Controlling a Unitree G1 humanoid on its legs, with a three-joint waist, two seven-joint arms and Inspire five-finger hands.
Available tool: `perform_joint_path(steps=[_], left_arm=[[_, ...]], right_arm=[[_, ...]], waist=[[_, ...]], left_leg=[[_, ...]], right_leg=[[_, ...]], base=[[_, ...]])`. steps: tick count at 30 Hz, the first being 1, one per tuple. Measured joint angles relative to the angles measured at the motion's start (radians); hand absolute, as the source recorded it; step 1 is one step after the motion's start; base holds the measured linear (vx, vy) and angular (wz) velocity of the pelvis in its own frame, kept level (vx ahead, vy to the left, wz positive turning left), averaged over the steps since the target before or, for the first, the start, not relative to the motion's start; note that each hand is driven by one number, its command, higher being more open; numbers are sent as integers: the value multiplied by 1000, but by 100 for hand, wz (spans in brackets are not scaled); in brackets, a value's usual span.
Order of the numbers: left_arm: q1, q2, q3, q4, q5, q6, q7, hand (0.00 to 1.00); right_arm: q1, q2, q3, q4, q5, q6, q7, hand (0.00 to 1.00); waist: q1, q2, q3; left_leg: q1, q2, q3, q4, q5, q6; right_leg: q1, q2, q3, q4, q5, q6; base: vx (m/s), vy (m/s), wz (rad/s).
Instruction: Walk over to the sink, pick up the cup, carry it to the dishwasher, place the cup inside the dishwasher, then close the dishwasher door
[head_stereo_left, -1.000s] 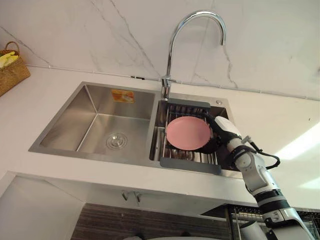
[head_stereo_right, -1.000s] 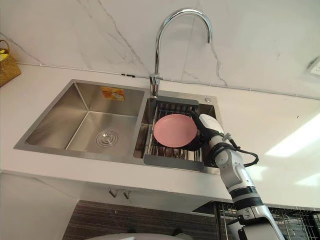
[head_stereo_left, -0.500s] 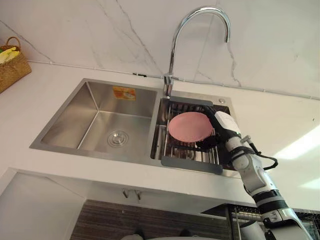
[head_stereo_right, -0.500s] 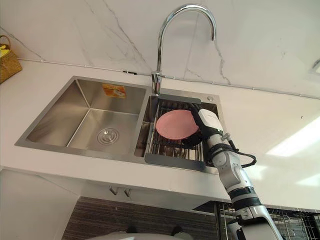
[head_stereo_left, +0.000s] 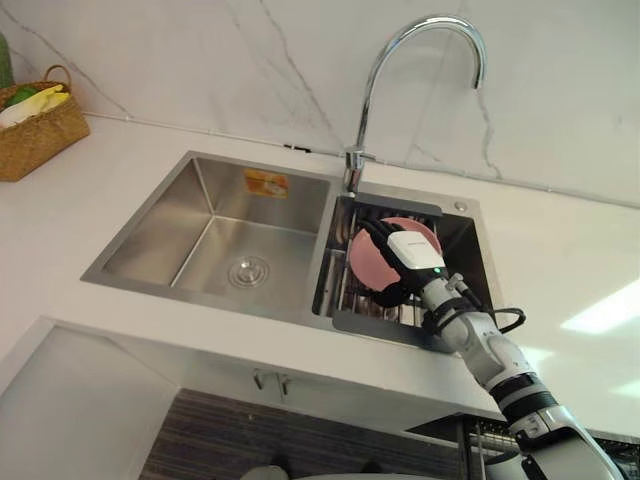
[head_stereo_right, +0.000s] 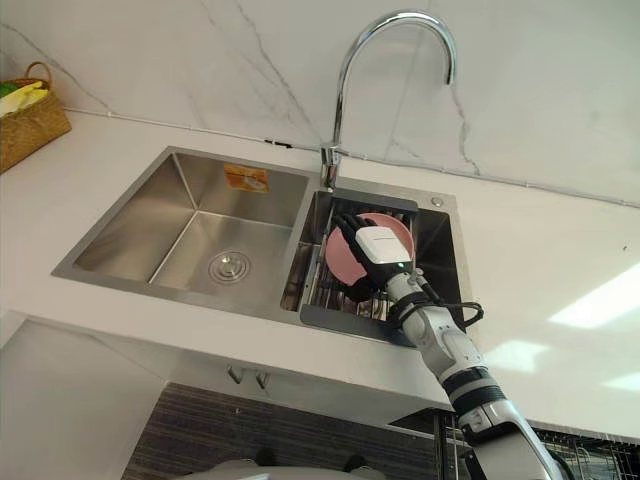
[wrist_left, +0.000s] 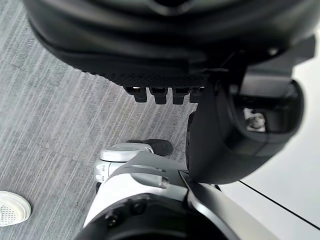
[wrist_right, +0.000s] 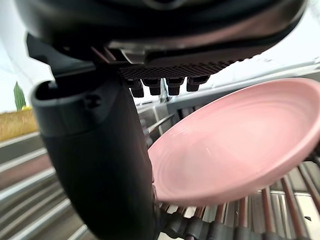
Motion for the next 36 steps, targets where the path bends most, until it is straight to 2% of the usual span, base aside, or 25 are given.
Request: perform_joint_path(steps=[11,17,31,33,36], left_arm=[[1,4,-2,3,0,2,-3,100],[0,5,-2,3,0,-1,-5,100],[-3,9,-4,-1,19,-2,-21,100],[-3,9,-4,-1,18,-1,-21,100],[-3,9,-4,-1,19,0,-21,100]], right_arm=[[-54,-15,49,68,-42,46,-55,100],[-65,-15,49,106,-43,48,-89,100],[-65,-16,44,136,-49,60,-173,100],[-65,-22,24,147,-36,84,-175,100],[-57,-30,20,147,30,88,-175,100]], waist=[[11,-2,3],[23,-5,5],[25,-6,6],[25,-6,6],[23,-5,6]], left_leg=[[-4,-2,-18,-1,4,-7],[-7,-2,-20,-5,6,-10],[-9,-2,-4,-1,7,-10],[-10,-3,-2,-1,8,-7],[-8,-3,-2,0,10,-5]], right_leg=[[6,-6,-19,0,0,0],[6,-7,-20,0,-2,3],[-3,-7,1,4,4,-2],[-6,-8,4,5,5,-1],[-6,-7,10,5,6,0]], base=[[-8,12,5],[-2,1,1],[19,9,-3],[43,12,-4],[35,9,-6]])
